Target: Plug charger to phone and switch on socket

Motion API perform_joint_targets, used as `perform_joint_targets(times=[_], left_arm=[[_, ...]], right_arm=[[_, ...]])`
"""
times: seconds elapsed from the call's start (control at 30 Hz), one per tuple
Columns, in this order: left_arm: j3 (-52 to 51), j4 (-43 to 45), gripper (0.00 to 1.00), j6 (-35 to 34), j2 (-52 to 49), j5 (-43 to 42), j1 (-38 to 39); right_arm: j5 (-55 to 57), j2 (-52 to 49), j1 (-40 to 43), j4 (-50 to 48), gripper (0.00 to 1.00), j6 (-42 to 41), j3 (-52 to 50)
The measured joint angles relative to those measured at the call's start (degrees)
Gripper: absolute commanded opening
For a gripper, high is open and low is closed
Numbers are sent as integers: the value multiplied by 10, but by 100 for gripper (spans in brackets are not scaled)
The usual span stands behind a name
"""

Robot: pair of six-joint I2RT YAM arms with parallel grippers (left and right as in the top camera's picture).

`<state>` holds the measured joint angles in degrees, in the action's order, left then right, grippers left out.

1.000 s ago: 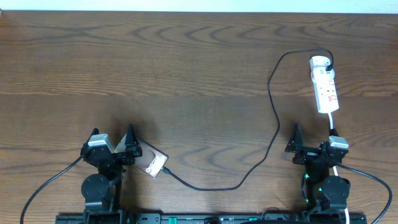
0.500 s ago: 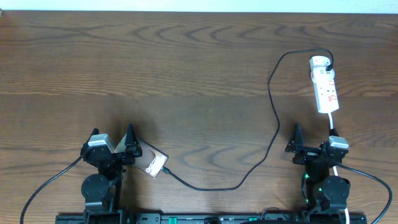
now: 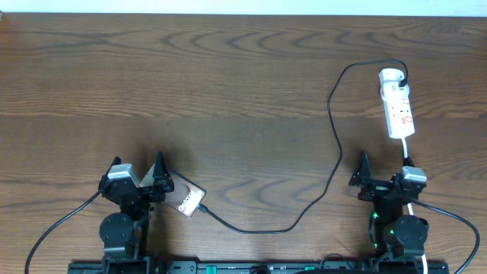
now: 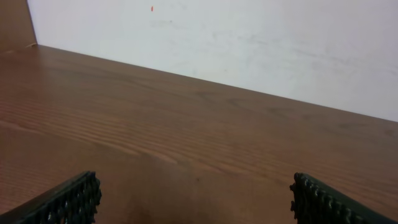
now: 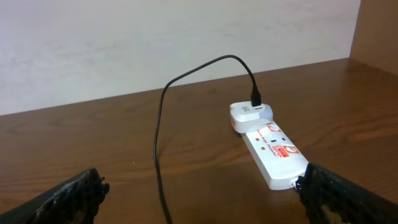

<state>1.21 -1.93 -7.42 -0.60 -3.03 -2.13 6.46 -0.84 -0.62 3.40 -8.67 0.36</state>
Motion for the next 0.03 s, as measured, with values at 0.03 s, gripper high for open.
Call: perform_joint_targets(times=[0.03], left_arm=[[0, 0, 96, 0, 0, 0, 0]], right_arm=[[0, 0, 0, 0, 99, 0, 0]])
